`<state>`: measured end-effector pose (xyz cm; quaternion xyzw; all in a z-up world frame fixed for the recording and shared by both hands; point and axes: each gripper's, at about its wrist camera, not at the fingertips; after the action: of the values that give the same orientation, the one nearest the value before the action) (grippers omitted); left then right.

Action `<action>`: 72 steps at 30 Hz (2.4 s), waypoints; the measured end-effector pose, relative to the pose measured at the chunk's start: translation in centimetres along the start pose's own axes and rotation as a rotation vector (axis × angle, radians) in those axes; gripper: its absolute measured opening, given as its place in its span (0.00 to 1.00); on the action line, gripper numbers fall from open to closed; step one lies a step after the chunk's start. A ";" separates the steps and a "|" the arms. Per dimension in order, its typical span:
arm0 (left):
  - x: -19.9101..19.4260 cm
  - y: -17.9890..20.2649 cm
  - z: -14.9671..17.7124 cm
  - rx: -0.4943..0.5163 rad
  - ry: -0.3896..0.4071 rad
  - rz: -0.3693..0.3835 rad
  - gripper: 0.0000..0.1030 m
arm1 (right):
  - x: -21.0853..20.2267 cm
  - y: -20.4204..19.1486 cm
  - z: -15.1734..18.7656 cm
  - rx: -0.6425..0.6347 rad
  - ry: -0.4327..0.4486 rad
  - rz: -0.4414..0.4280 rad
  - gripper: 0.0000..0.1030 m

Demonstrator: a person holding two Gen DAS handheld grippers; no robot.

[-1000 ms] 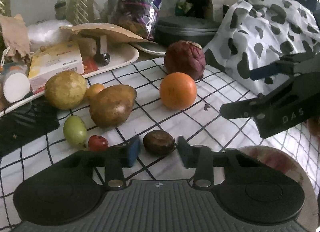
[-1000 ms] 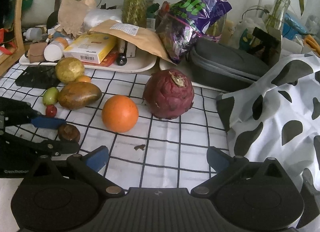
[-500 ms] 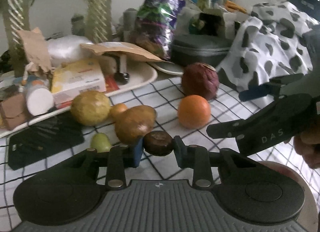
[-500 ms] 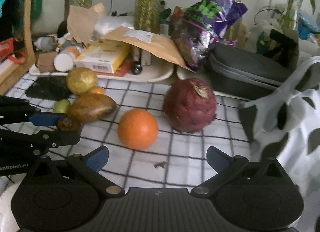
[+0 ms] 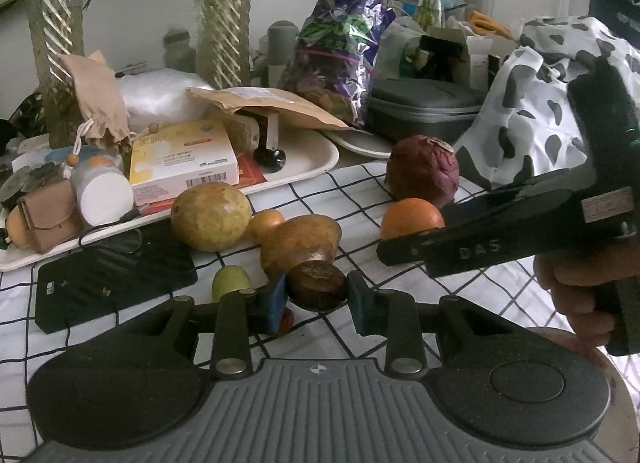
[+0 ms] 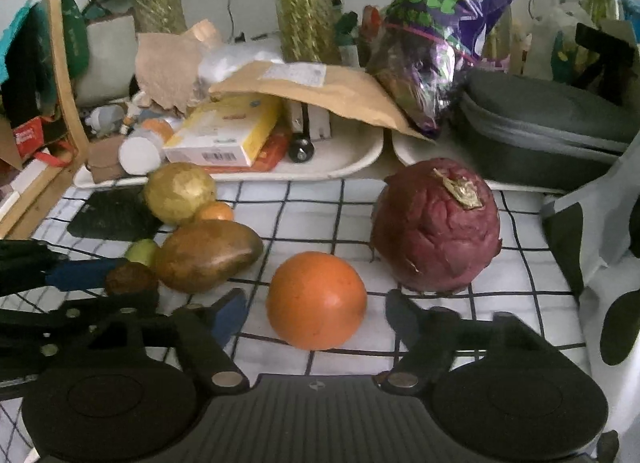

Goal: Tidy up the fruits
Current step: 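Grasp the large orange with the right tool while left tool holds brown fruit, then carry both fruits to the plate and open both tools to release them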

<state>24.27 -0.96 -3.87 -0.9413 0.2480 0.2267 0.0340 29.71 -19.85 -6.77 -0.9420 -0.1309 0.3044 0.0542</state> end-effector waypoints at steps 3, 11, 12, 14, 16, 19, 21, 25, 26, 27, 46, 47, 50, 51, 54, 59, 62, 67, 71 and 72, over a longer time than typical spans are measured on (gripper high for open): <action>-0.1 -0.1 0.0 -0.002 -0.001 0.004 0.30 | 0.1 0.3 0.0 0.018 -0.012 -0.011 0.53; -0.9 0.2 0.5 -0.011 0.000 0.007 0.30 | -2.1 -0.3 -0.3 -0.014 0.006 -0.033 0.52; -1.0 0.2 0.5 -0.013 0.000 0.004 0.30 | -2.5 -0.4 -0.3 -0.015 0.009 -0.036 0.52; -1.5 0.3 0.6 -0.016 0.004 0.001 0.30 | -3.5 -0.5 -0.3 -0.023 0.018 -0.047 0.52; -2.2 0.5 0.7 -0.021 0.008 -0.002 0.30 | -4.3 -0.7 -0.3 -0.034 0.027 -0.054 0.52; -3.1 0.8 0.9 -0.023 0.015 -0.007 0.30 | -5.6 -0.7 -0.3 -0.039 0.035 -0.060 0.52; -3.9 1.0 1.0 -0.023 0.022 -0.008 0.30 | -6.5 -0.7 -0.2 -0.036 0.044 -0.070 0.52; -5.2 1.8 1.2 -0.022 0.033 -0.003 0.30 | -8.5 -0.8 0.1 -0.028 0.055 -0.075 0.52; -5.6 2.0 1.3 -0.020 0.036 0.001 0.30 | -9.0 -0.8 0.3 -0.027 0.056 -0.076 0.52; -6.0 2.2 1.4 -0.018 0.038 0.005 0.30 | -9.4 -0.8 0.4 -0.023 0.058 -0.077 0.52; -12.1 6.9 4.0 0.004 -0.002 0.044 0.30 | -17.1 -3.3 4.9 -0.062 -0.001 -0.094 0.53; -12.2 7.2 4.2 0.008 -0.013 0.045 0.30 | -17.3 -3.4 5.1 -0.067 -0.008 -0.093 0.53; -12.5 7.9 4.8 0.032 -0.051 0.039 0.30 | -17.8 -3.7 5.8 -0.069 -0.030 -0.089 0.53; -12.6 8.1 5.0 0.041 -0.062 0.034 0.30 | -17.9 -3.7 6.0 -0.068 -0.038 -0.086 0.53; -12.5 8.4 5.5 0.048 -0.098 0.031 0.30 | -17.9 -3.9 6.8 -0.072 -0.073 -0.079 0.53; -11.8 8.4 6.2 0.053 -0.146 0.025 0.30 | -17.2 -4.4 7.8 -0.115 -0.116 -0.068 0.53; -11.4 8.4 6.6 0.046 -0.166 0.024 0.30 | -17.0 -4.5 8.1 -0.129 -0.124 -0.058 0.53; -11.3 8.6 6.8 0.054 -0.176 0.018 0.31 | -16.5 -4.6 8.4 -0.148 -0.142 -0.053 0.53; -11.1 8.9 6.7 0.054 -0.183 0.026 0.41 | -16.3 -5.1 8.6 -0.189 -0.155 -0.055 0.54; -11.1 9.0 6.7 0.051 -0.183 0.029 0.46 | -16.4 -5.2 8.6 -0.199 -0.154 -0.053 0.61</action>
<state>8.62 -2.61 -4.48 -0.9117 0.2632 0.3058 0.0770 10.77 -19.23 -3.59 -0.9127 -0.1890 0.3598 -0.0419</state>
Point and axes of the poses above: each gripper's, at about its wrist camera, not at the fingertips, and x roughly the way its jaws point, y to its right, z to its underside, and after that the axes turned 14 degrees about y, right-handed
